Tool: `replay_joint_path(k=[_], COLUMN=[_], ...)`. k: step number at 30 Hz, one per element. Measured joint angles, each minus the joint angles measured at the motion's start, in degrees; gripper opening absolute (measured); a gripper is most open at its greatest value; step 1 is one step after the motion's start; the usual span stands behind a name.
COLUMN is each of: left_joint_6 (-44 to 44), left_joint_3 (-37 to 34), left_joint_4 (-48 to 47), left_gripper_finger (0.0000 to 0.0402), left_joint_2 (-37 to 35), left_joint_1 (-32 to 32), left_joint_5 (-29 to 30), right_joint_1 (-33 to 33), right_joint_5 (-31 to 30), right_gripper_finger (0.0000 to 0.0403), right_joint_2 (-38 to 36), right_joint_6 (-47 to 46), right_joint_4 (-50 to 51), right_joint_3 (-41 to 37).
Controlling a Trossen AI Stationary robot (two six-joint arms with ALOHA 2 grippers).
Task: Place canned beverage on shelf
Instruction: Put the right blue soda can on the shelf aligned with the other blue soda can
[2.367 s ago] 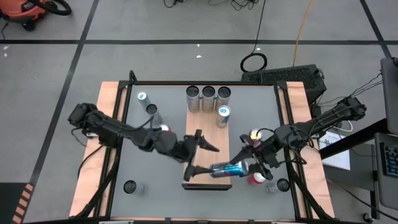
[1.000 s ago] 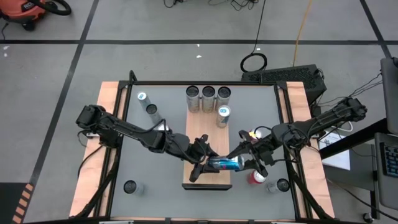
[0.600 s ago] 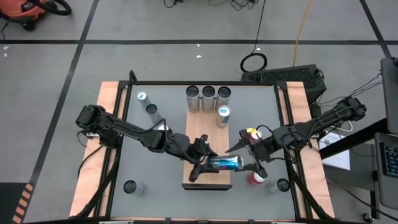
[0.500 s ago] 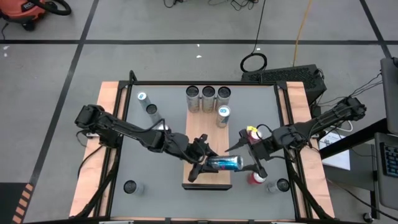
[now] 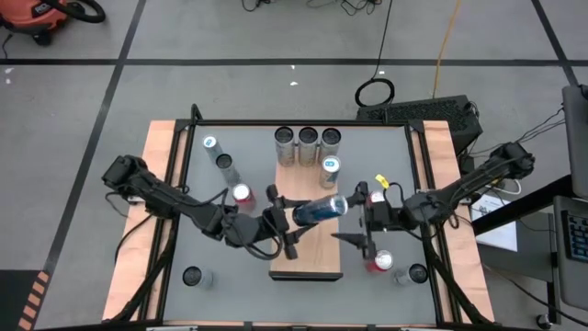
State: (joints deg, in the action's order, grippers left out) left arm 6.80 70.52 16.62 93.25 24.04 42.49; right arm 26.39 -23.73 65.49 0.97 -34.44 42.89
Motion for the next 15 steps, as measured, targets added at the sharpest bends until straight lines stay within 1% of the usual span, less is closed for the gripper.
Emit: replay_joint_path(k=[3,7,11,15], left_joint_6=[0.1,0.1,0.1,0.8], left_joint_3=[0.0,0.0,0.0,0.0], left_joint_4=[1.2,2.9,2.5,2.5], left_gripper_finger=[0.0237,0.0237,0.0237,0.0237], left_joint_2=[1.4,3.0,4.6,5.1], left_joint_1=[0.3,0.8,1.4,2.0], left_joint_5=[1.2,3.9,7.8,12.2], right_joint_1=[-0.1,-0.1,-0.1,-0.2], right_joint_5=[-3.6,-5.6,-8.2,-12.3], right_gripper_finger=[0.0310,0.0310,0.0303,0.0273], right_joint_2=[3.0,6.1,7.4,7.5], right_joint_6=[-2.1,-1.5,-0.4,-0.1], right_joint_4=[-6.8,-14.1,-16.4,-16.7], right_joint_3=[0.0,0.0,0.0,0.0])
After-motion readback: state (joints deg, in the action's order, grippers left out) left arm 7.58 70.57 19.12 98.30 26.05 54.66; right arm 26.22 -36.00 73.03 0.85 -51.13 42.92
